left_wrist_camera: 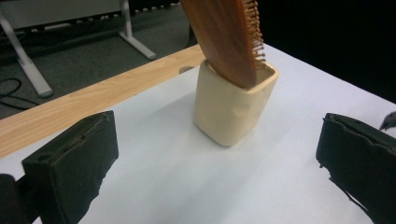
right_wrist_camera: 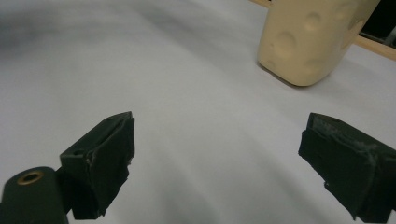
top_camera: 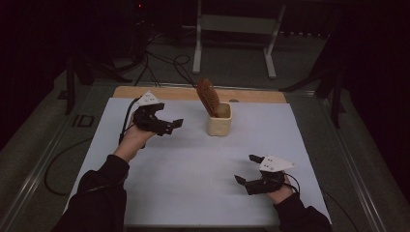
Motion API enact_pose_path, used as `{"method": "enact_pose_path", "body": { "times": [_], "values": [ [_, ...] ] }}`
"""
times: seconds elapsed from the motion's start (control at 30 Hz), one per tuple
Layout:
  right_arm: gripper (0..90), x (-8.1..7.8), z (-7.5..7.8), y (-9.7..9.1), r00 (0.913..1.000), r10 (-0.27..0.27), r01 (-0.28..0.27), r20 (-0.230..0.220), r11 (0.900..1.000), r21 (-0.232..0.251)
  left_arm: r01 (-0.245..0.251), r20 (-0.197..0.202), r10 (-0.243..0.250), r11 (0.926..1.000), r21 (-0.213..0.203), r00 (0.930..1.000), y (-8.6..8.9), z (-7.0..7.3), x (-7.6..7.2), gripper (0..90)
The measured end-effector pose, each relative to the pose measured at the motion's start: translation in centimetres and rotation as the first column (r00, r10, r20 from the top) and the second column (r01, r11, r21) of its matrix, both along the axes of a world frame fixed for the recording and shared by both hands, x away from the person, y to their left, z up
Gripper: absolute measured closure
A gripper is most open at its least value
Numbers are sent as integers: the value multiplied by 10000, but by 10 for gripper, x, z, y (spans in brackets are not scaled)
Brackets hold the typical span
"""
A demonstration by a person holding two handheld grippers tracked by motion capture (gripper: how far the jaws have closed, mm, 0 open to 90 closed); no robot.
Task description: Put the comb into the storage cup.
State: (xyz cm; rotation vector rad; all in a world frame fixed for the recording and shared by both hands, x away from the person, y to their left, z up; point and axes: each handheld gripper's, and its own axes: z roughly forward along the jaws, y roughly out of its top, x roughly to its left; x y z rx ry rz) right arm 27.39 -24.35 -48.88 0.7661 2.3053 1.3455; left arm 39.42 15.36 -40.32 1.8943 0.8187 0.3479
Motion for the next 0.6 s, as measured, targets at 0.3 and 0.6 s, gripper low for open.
{"method": "enact_pose_path", "body": {
  "times": [0.3, 0.6],
  "values": [
    [97, 0, 0, 0, 10000, -23, 23, -37, 10000, 6, 88, 317, -100, 9992, 378, 9994, 17, -14, -22, 0],
    [97, 1, -1, 1, 10000, 23, -23, -15, 10000, -26, 260, 256, -277, 9976, 640, 9993, 35, -34, -46, 0]
  ]
}}
